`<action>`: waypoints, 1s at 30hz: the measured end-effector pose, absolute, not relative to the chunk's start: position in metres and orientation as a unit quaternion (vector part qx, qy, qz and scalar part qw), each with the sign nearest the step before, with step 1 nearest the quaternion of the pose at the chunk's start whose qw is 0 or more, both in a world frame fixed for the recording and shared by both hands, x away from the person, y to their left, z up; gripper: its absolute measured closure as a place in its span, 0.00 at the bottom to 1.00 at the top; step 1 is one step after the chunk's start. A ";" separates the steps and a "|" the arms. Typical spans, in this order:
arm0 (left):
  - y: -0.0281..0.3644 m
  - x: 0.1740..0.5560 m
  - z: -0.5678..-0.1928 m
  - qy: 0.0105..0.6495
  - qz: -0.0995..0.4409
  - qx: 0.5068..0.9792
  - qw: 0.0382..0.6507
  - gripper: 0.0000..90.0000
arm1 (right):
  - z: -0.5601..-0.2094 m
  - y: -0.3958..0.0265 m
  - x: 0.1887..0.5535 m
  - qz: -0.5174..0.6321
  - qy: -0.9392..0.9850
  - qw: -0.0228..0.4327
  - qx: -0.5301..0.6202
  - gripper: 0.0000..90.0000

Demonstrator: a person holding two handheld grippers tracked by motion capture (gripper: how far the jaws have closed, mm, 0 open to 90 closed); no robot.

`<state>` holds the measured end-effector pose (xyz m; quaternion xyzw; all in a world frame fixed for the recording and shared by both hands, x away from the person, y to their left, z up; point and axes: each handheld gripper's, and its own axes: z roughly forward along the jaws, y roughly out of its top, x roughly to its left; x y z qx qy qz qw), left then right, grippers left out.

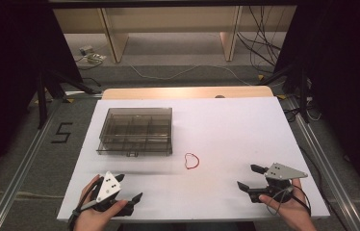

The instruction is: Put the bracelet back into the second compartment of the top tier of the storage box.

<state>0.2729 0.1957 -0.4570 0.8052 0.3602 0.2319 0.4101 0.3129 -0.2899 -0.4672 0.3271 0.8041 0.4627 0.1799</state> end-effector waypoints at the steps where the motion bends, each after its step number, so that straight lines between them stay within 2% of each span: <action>1: 0.196 0.273 -0.458 0.365 0.227 0.803 0.413 0.18 | -0.468 -0.288 0.313 0.463 0.805 0.177 0.325 0.22; 4: 0.194 0.275 -0.464 0.370 0.209 0.801 0.421 0.18 | -0.468 -0.286 0.315 0.463 0.807 0.176 0.323 0.22; 9: 0.188 0.275 -0.467 0.363 0.210 0.807 0.415 0.18 | -0.466 -0.282 0.319 0.469 0.803 0.172 0.327 0.23; 15: 0.188 0.275 -0.469 0.363 0.209 0.807 0.417 0.18 | -0.463 -0.270 0.327 0.467 0.805 0.173 0.324 0.29; 30: 0.189 0.277 -0.471 0.371 0.207 0.804 0.416 0.18 | -0.461 -0.210 0.357 0.453 0.827 0.164 0.291 0.46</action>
